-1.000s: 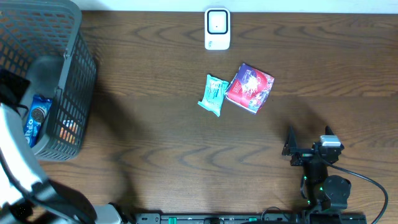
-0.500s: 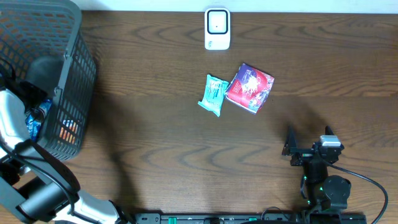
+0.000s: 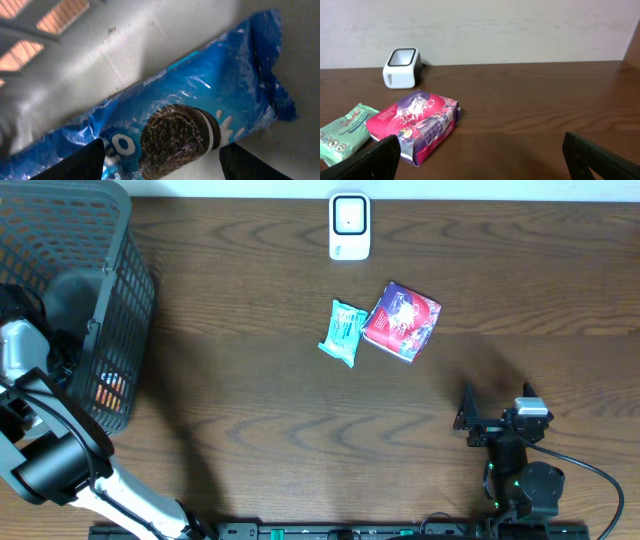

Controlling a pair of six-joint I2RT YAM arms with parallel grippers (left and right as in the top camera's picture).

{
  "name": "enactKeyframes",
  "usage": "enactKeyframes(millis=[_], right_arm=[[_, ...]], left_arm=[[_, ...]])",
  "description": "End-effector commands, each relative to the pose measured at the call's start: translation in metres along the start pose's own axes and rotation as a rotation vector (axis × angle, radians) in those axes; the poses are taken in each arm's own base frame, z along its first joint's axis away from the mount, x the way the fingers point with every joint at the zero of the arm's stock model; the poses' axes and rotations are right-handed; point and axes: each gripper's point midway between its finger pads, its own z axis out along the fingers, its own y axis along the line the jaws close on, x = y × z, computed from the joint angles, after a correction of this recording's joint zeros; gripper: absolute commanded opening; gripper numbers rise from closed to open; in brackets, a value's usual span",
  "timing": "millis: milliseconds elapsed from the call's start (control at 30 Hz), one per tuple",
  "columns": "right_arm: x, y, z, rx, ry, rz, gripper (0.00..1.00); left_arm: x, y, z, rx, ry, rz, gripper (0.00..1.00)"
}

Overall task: Scan the item barcode
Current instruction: 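Reach the left gripper into the basket and grasp the blue Oreo pack, then carry the Oreo pack past the scanner and release it beside the wipes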

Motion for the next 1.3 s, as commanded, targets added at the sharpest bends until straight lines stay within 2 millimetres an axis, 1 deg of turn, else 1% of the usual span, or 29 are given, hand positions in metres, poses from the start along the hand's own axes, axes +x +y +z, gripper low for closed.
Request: enactKeyframes(millis=[0, 33, 100, 200, 333, 433, 500, 600, 667, 767, 833, 867, 933, 967, 1000, 1067, 1100, 1167, 1267], right_arm=[[0.001, -0.001, 0.000, 0.005, 0.002, 0.014, 0.99], [0.001, -0.001, 0.000, 0.005, 0.002, 0.014, 0.99], [0.001, -0.001, 0.000, 0.004, 0.002, 0.014, 0.99], [0.001, -0.001, 0.000, 0.005, 0.002, 0.014, 0.99], [0.001, -0.001, 0.000, 0.005, 0.002, 0.014, 0.99], [0.001, -0.001, 0.000, 0.004, 0.002, 0.014, 0.99], [0.001, -0.001, 0.000, 0.005, 0.002, 0.014, 0.99], [0.001, -0.001, 0.000, 0.005, 0.002, 0.014, 0.99], [0.001, -0.001, 0.000, 0.005, 0.002, 0.014, 0.99], [0.001, -0.001, 0.000, 0.005, 0.002, 0.014, 0.99], [0.001, -0.001, 0.000, 0.005, 0.002, 0.014, 0.99], [0.001, -0.001, 0.000, 0.005, 0.002, 0.014, 0.99], [0.001, -0.001, 0.000, 0.004, 0.002, 0.014, 0.99], [0.001, -0.001, 0.000, 0.004, 0.002, 0.014, 0.99], [0.001, -0.001, 0.000, 0.005, 0.002, 0.014, 0.99], [0.001, -0.001, 0.000, 0.005, 0.002, 0.014, 0.99], [0.001, -0.001, 0.000, 0.005, 0.002, 0.014, 0.99], [0.001, -0.001, 0.000, 0.004, 0.002, 0.014, 0.99], [0.001, -0.001, 0.000, 0.005, 0.002, 0.014, 0.99]], left_arm=[[0.003, 0.008, 0.012, -0.054, 0.013, 0.077, 0.73], [0.003, 0.008, 0.014, -0.054, 0.018, 0.088, 0.73], [0.007, 0.007, 0.020, -0.056, 0.032, 0.094, 0.65], [0.010, 0.007, 0.024, -0.058, 0.048, 0.097, 0.32], [0.011, 0.007, 0.024, -0.058, 0.051, 0.094, 0.08], [0.013, 0.007, 0.023, -0.060, 0.057, 0.077, 0.07], [0.009, 0.008, 0.014, -0.059, 0.040, 0.019, 0.07], [-0.005, 0.011, -0.012, -0.044, -0.030, -0.068, 0.07], [-0.020, 0.013, -0.042, -0.014, -0.107, -0.134, 0.07], [-0.040, 0.006, -0.097, 0.105, -0.238, -0.195, 0.07], [-0.053, -0.001, -0.140, 0.214, -0.342, -0.202, 0.07], [-0.059, -0.006, -0.170, 0.283, -0.411, -0.199, 0.07], [-0.066, -0.012, -0.213, 0.386, -0.511, -0.189, 0.07], [-0.067, -0.016, -0.238, 0.449, -0.566, -0.176, 0.07], [-0.066, -0.019, -0.265, 0.514, -0.621, -0.162, 0.07], [-0.061, -0.022, -0.310, 0.617, -0.706, -0.159, 0.07], [-0.057, -0.022, -0.329, 0.661, -0.738, -0.164, 0.07], [-0.045, -0.024, -0.372, 0.771, -0.803, -0.168, 0.07], [-0.021, -0.030, -0.428, 0.963, -0.852, -0.170, 0.07]])
